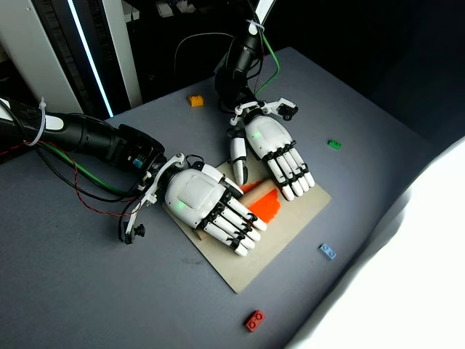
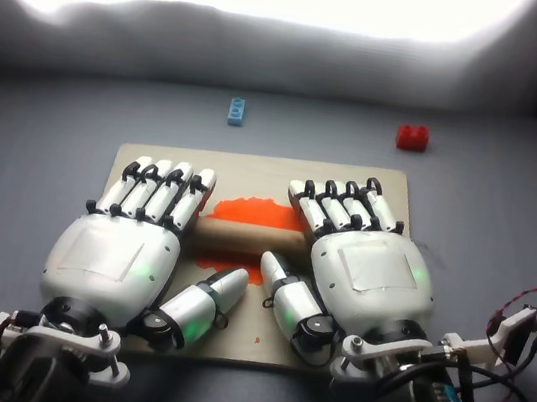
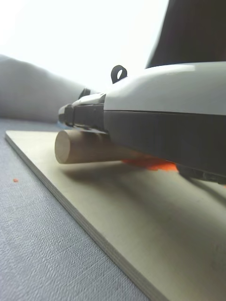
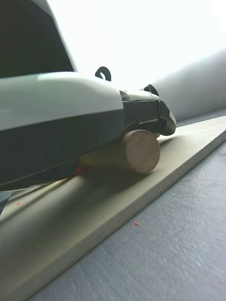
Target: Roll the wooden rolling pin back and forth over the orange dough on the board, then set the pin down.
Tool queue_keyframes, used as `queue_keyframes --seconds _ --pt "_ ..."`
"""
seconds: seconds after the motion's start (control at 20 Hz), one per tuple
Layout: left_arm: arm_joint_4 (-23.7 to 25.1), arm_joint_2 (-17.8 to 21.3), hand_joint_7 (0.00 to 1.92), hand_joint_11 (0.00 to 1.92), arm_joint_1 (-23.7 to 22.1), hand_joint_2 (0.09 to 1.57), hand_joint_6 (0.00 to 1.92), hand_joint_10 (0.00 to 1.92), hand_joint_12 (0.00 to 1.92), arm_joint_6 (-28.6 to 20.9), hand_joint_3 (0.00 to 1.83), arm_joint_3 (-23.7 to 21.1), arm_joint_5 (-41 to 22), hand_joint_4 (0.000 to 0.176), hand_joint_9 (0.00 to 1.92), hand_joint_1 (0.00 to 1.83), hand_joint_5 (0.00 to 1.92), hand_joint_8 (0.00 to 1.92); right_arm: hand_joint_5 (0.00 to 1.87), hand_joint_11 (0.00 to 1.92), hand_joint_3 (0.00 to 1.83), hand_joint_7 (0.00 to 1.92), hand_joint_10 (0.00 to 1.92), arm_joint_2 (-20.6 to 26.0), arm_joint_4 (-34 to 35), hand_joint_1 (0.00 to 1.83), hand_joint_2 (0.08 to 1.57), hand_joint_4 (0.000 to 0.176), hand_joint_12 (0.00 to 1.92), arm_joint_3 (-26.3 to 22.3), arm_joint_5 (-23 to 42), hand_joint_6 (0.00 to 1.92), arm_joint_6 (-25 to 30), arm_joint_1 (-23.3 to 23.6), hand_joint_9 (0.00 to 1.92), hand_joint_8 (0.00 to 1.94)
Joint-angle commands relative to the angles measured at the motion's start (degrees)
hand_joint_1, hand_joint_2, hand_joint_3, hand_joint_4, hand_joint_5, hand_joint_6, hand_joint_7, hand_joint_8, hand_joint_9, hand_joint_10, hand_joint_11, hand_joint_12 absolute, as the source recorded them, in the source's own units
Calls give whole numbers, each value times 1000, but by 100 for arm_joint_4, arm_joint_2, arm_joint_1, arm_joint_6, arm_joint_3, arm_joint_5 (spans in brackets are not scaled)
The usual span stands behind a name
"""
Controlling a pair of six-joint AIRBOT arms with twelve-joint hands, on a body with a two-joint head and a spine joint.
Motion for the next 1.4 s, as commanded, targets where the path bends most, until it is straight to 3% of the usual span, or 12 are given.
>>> queue_keyframes --seconds 0.0,1.35 --pt "233 -24 0 0 -39 1333 0 0 0 -31 1 50 -520 0 0 0 0 0 226 0 1 246 0 -11 -375 0 1480 0 563 55 479 1 22 95 228 2" --pt "108 -152 0 0 -360 1339 0 0 0 -269 3 535 7 0 0 0 0 0 185 0 1 208 0 -201 -342 0 1489 0 562 573 331 0 184 201 192 0"
